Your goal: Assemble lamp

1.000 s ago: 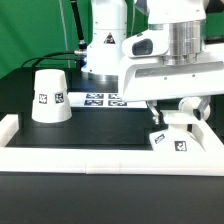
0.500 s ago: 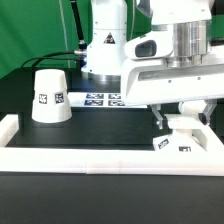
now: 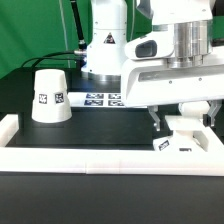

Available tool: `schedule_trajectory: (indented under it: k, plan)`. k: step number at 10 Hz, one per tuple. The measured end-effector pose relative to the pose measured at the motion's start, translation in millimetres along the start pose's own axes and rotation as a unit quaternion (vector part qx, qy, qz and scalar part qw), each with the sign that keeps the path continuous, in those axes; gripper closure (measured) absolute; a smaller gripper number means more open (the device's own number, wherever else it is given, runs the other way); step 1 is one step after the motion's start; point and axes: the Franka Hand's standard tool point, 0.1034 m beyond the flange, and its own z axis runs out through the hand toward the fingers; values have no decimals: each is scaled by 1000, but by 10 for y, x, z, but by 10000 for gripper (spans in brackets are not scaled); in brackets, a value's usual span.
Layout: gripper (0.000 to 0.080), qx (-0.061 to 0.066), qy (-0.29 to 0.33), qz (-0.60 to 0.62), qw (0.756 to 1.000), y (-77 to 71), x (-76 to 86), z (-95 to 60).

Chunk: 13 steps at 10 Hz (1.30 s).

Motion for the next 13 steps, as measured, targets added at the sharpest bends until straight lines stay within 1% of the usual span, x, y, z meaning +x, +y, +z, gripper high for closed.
schedule_trajectory:
  k: [1, 2, 6, 7, 8, 9, 10, 11, 12, 13]
  plan:
    - [130, 0, 0, 0, 1000, 0, 0, 0]
    - [105, 0, 0, 0, 1000, 0, 0, 0]
    - [101, 0, 0, 0, 1000, -4, -2, -3]
    - [101, 0, -1, 5, 1000, -44, -76, -69]
    - [101, 1, -4, 2, 1000, -96, -206, -181]
    - [101, 2, -6, -2, 1000, -180, -325, -270]
    - [101, 3, -8, -7, 1000, -258, -440, -332]
    - [101, 2, -11, -10, 1000, -291, -541, -367]
    - [101, 2, -13, -10, 1000, -313, -580, -368]
    - [101, 2, -13, -10, 1000, -305, -570, -360]
